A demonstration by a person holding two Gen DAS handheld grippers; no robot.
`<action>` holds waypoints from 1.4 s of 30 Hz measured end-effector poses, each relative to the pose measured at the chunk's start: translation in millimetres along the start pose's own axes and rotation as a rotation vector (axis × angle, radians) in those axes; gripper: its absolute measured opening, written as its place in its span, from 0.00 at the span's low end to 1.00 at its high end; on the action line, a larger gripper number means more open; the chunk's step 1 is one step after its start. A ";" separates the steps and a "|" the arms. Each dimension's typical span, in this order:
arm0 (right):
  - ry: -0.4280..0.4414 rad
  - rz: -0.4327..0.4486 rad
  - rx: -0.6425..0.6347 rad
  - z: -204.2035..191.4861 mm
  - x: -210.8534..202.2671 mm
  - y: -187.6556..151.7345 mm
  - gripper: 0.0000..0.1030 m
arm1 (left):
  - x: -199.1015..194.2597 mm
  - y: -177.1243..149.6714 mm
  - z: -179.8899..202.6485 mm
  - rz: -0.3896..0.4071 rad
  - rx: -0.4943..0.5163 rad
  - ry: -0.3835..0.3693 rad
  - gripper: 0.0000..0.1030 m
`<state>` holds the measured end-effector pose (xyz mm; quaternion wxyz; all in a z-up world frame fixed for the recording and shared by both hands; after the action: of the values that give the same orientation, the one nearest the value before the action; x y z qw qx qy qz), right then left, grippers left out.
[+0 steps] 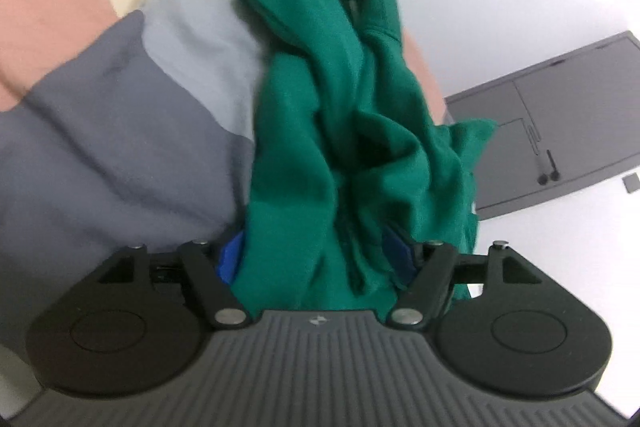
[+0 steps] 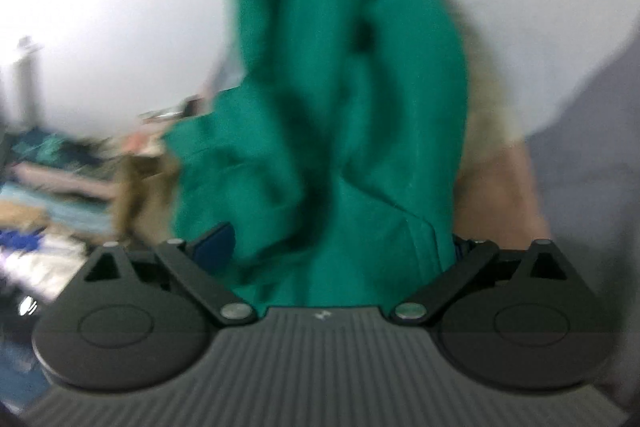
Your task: Fold large clothes
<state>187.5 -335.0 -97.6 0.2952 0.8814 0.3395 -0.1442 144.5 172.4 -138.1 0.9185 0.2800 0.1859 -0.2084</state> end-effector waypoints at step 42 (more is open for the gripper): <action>0.165 0.131 -0.115 -80.4 -164.4 -9.3 0.12 | -195.5 -12.9 95.0 0.013 -0.005 -0.276 0.10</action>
<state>65.7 -364.2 36.2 0.3249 0.8922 0.3122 -0.0320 -5.4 160.9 19.4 0.9373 0.2478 0.0564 -0.2384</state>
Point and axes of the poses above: each gripper's, at about its wrist camera, not at the fingertips, and x roughly the way its jaws point, z to its right, y to its top, the point moved 1 cm from there along x, roughly the way its jaws point, and after that the axes turned 15 degrees about z, right-handed, at the moved point
